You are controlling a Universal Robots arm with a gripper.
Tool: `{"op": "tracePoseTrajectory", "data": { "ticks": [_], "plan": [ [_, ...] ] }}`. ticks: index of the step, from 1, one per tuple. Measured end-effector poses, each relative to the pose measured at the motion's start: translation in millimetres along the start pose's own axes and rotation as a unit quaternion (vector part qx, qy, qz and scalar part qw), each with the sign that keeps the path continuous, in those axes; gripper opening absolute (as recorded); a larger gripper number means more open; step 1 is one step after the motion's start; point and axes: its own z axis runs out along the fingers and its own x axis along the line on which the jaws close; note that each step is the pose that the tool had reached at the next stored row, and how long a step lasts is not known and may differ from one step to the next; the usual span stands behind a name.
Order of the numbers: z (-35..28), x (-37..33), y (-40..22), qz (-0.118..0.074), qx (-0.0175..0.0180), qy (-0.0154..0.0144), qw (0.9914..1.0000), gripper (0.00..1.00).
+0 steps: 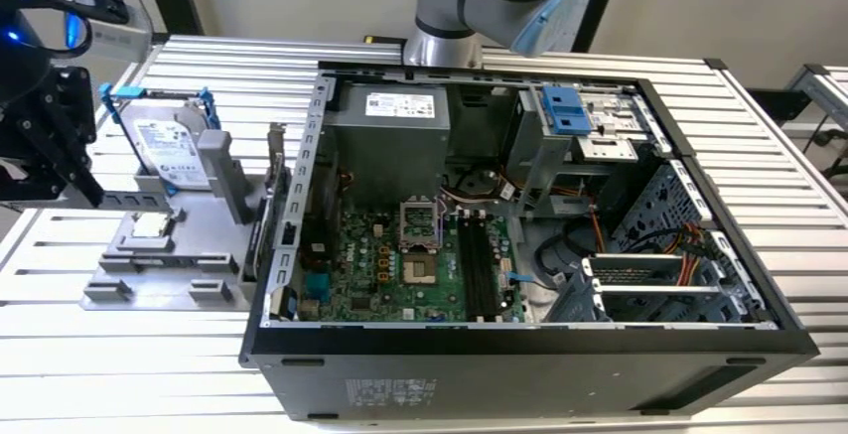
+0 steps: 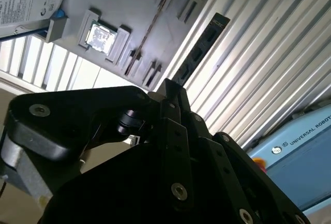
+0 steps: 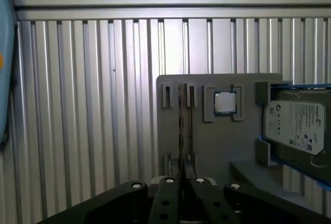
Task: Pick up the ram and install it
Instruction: 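Pick up the ram and move it above insertion slot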
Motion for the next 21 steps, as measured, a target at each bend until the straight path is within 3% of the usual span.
{"op": "tracePoseTrajectory", "data": {
  "ticks": [4, 21],
  "plan": [
    [-8.1, -4.1, 0.2, 0.0, 0.0001, -0.0002, 1.0, 0.0],
    [-31.4, -28.2, 1.6, -0.002, -0.0002, -0.0024, 0.99999, 0.0]
  ]
}}
